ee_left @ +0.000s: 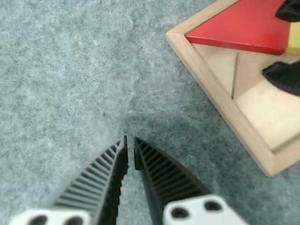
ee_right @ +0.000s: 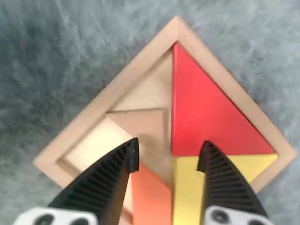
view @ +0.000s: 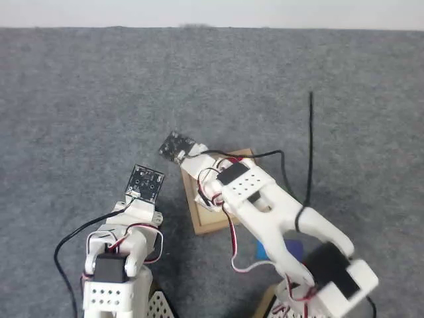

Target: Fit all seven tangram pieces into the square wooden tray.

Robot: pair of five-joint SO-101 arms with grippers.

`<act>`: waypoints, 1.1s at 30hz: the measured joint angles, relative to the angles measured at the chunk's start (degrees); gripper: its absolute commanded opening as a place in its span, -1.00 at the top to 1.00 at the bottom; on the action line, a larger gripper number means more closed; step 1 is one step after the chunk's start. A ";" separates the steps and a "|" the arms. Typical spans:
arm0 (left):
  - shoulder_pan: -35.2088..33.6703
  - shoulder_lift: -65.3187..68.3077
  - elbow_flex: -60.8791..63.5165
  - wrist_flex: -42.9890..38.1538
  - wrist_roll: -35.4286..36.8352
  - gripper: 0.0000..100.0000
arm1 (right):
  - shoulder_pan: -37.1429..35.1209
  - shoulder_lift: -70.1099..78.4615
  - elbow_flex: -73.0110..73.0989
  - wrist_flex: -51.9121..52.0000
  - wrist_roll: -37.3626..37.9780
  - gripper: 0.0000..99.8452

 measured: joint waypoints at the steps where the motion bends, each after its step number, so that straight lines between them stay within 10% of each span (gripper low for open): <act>1: 0.00 0.00 0.00 0.00 0.00 0.96 | 0.00 0.88 -0.35 0.00 2.02 0.52; 33: 0.00 0.00 0.00 0.00 0.00 0.96 | -5.80 2.90 -0.18 0.00 26.02 0.52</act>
